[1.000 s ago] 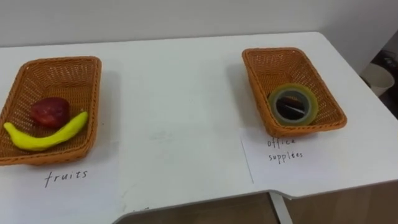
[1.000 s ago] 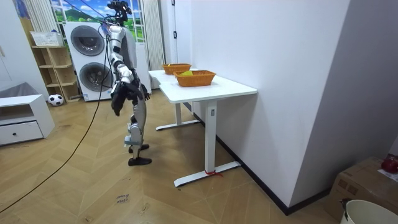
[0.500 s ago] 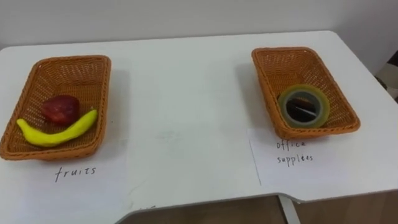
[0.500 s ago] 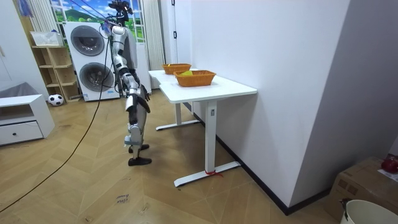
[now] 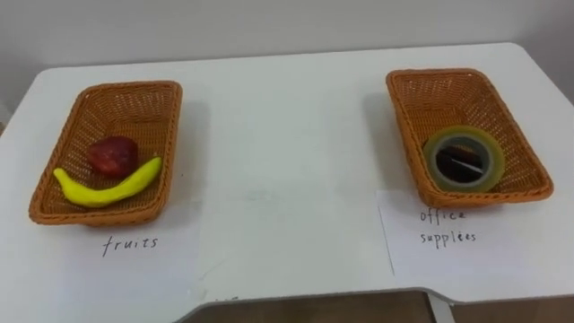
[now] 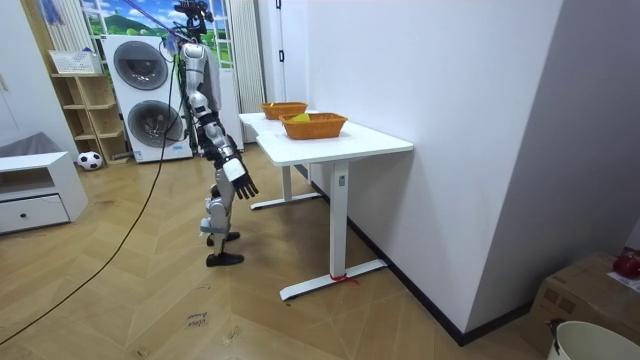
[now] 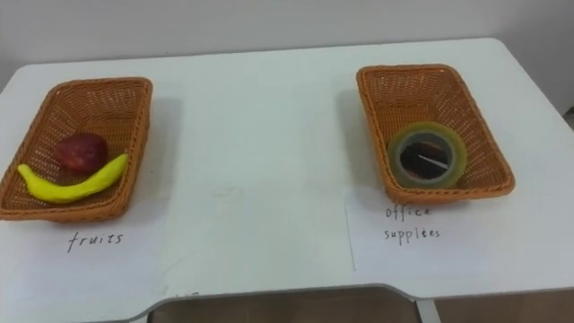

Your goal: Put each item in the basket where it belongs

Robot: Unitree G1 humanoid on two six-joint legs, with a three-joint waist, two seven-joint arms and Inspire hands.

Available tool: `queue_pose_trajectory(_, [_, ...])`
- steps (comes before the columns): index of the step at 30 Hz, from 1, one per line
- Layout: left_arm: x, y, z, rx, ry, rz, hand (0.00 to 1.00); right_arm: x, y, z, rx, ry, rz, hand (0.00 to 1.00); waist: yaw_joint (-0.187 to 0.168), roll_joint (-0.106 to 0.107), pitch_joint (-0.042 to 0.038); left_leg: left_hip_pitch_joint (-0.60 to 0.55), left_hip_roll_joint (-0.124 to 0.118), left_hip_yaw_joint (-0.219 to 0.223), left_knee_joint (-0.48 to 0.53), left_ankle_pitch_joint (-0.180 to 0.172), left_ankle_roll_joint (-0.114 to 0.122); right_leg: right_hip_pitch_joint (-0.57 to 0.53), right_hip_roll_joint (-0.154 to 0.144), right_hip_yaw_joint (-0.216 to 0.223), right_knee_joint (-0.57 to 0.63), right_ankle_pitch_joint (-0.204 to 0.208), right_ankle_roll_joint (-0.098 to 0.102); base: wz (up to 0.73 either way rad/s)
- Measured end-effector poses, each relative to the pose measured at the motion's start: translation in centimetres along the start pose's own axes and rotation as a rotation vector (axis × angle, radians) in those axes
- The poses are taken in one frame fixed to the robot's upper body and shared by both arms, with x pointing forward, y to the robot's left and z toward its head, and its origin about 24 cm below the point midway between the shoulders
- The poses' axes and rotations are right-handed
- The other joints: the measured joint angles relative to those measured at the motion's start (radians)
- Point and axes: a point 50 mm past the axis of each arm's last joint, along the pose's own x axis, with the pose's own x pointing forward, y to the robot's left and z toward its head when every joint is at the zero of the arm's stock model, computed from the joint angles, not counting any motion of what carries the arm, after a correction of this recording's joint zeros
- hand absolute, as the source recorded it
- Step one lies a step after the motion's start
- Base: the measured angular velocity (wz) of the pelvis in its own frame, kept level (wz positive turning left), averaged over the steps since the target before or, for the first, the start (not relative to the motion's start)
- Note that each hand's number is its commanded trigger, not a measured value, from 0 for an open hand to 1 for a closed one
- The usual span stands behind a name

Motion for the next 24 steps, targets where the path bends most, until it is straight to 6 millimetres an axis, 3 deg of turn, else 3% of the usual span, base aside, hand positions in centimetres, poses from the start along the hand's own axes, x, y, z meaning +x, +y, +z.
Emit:
queue_pose_trajectory(5, [0.0, -0.2, 0.0, 0.016, -0.001, -0.01, 0.0, -0.2, 1.2, 0.2, -0.042, -0.013, 0.11, 0.0, 0.002, -0.002, 0.0004, 0.003, -0.001, -0.009, 0.001, 0.0, 0.0, 0.008, 0.001, -0.001, -0.002, 0.0, 0.0, 0.02])
queue_pose_trajectory(9, [-0.1, -0.2, -0.4, 0.015, 0.009, -0.009, 0.0, -0.4, 1.7, -1.1, -0.068, 0.042, 0.206, 0.0, 0.003, -0.002, 0.0007, 0.001, -0.002, -0.021, 0.0, 0.0, 0.0, 0.018, 0.0, -0.011, -0.006, -0.001, 0.001, 0.09])
queue_pose_trajectory(16, [-0.1, -0.3, -0.5, -0.011, 0.011, -0.024, 0.0, -0.8, 2.0, -3.2, -0.009, 0.171, 0.317, 0.0, 0.003, -0.005, 0.0027, 0.0, -0.002, -0.031, -0.001, -0.001, -0.001, 0.025, 0.0, -0.023, -0.017, -0.001, 0.001, 0.04])
queue_pose_trajectory(24, [-0.2, -0.4, -0.6, -0.014, 0.014, -0.026, 0.0, -1.0, 2.4, -3.5, 0.033, 0.224, 0.388, 0.0, 0.002, -0.005, 0.0026, 0.0, -0.003, -0.031, -0.001, -0.001, -0.001, 0.025, 0.0, -0.023, -0.018, -0.001, 0.001, 0.0])
